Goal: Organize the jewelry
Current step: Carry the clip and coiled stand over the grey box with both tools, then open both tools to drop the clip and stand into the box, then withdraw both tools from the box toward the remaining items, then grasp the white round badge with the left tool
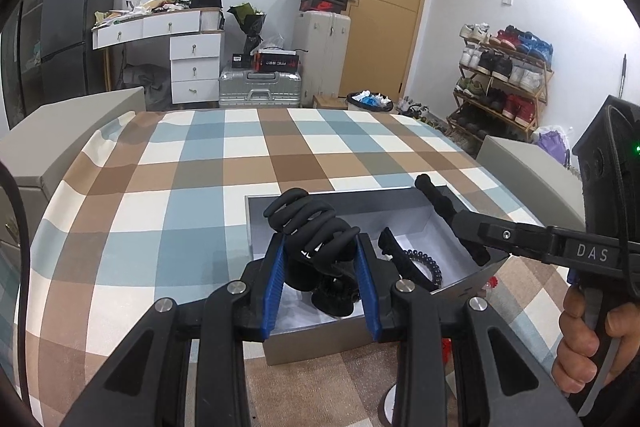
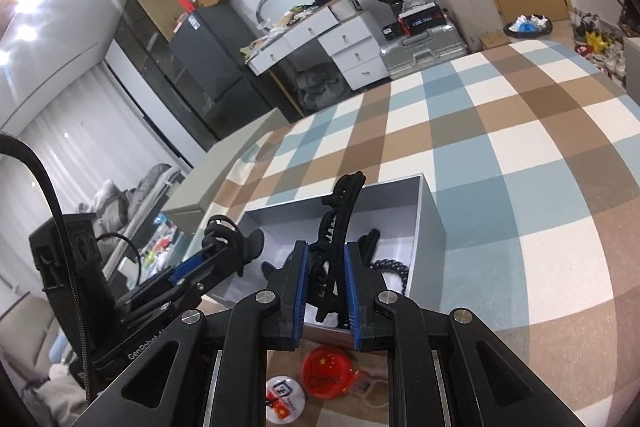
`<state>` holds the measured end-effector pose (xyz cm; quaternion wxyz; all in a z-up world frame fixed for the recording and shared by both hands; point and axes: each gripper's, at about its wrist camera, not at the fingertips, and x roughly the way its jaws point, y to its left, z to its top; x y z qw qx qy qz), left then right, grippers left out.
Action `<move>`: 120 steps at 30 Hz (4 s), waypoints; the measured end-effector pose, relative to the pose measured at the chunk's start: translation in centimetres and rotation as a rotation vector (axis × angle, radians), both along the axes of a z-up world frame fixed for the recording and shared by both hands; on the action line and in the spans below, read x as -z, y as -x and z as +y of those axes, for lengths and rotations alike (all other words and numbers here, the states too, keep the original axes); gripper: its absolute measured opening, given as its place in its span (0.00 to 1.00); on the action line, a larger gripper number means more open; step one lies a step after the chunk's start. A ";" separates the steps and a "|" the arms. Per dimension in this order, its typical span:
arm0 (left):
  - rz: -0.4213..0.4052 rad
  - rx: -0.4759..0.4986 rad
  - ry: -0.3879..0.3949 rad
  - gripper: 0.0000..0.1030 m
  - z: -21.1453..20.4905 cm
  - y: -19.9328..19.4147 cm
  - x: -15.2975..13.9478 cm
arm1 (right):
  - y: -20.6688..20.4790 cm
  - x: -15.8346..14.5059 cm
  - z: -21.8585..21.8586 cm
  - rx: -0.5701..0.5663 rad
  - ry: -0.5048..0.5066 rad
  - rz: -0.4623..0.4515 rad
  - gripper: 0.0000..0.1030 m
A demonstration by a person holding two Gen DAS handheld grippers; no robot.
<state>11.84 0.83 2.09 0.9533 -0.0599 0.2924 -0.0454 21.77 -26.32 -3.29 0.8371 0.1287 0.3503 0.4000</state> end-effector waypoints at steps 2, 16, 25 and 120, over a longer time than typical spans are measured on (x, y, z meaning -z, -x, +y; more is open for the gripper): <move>0.003 0.005 -0.004 0.27 -0.2 -0.1 0.0 | 0.1 -0.1 0.2 0.006 0.018 -0.018 0.16; 0.035 0.034 -0.054 0.27 -1.9 -1.1 0.2 | 0.1 -0.1 0.4 0.024 0.068 -0.052 0.16; 0.073 0.088 -0.070 0.26 -3.0 -0.8 0.4 | 0.0 -0.1 0.3 0.033 0.088 -0.064 0.16; 0.261 0.250 -0.186 0.45 -5.7 4.6 4.5 | 7.5 2.4 -3.2 -0.062 0.328 -0.171 0.95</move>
